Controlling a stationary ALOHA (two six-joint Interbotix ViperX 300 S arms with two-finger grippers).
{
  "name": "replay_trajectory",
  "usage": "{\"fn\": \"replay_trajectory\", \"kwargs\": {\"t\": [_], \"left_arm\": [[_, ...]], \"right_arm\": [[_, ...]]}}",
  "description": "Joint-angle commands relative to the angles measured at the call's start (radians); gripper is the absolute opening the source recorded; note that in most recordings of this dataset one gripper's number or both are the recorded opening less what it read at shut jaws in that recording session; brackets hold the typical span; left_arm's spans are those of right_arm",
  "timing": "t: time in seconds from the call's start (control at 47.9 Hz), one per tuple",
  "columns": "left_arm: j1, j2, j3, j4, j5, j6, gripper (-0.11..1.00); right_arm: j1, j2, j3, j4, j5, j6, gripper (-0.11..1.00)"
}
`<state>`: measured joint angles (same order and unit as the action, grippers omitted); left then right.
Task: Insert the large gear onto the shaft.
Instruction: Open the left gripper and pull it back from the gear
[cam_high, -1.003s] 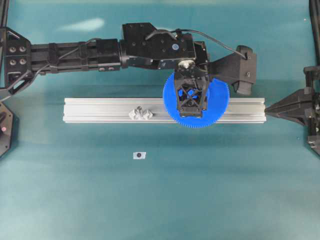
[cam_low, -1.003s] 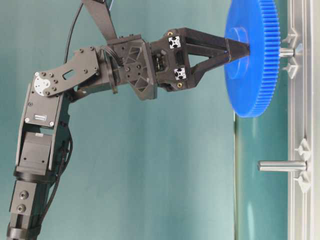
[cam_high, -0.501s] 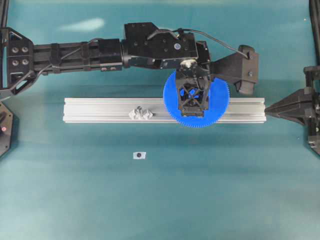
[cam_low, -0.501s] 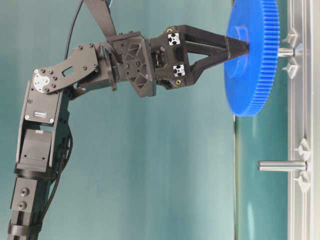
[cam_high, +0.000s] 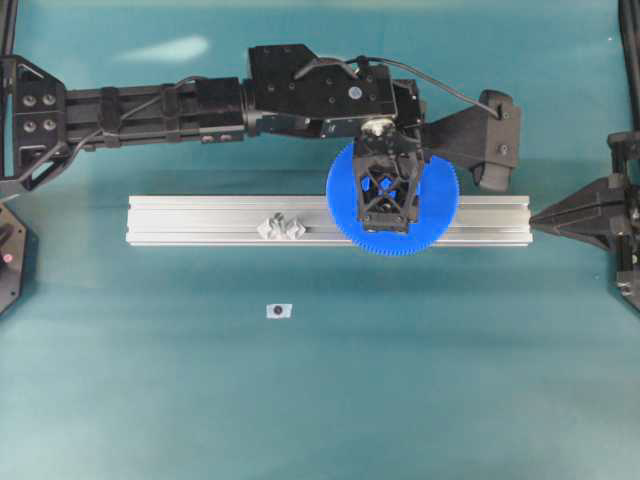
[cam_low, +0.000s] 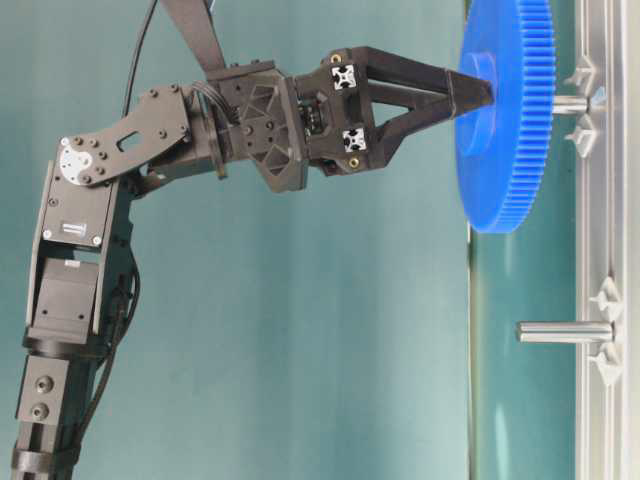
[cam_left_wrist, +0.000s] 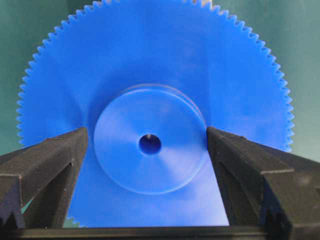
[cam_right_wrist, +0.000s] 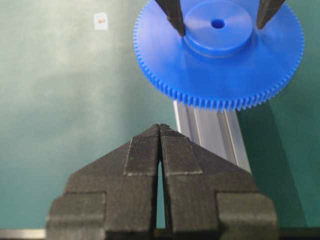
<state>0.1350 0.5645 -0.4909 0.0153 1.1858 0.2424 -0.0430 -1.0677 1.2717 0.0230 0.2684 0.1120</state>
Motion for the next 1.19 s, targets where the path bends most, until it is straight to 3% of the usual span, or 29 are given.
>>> {"fn": "replay_trajectory", "kwargs": {"t": [0.0, 0.773, 1.17], "left_arm": [[-0.005, -0.031, -0.032, 0.003, 0.009, -0.002, 0.91], [-0.026, -0.032, -0.058, 0.003, 0.052, -0.014, 0.91], [-0.032, -0.043, -0.098, 0.003, 0.083, -0.057, 0.91]], "right_arm": [[-0.003, 0.005, -0.012, 0.002, -0.005, 0.009, 0.03], [-0.003, 0.005, -0.014, 0.002, -0.003, 0.009, 0.03], [-0.002, 0.005, -0.012, 0.002, -0.005, 0.009, 0.03]]}}
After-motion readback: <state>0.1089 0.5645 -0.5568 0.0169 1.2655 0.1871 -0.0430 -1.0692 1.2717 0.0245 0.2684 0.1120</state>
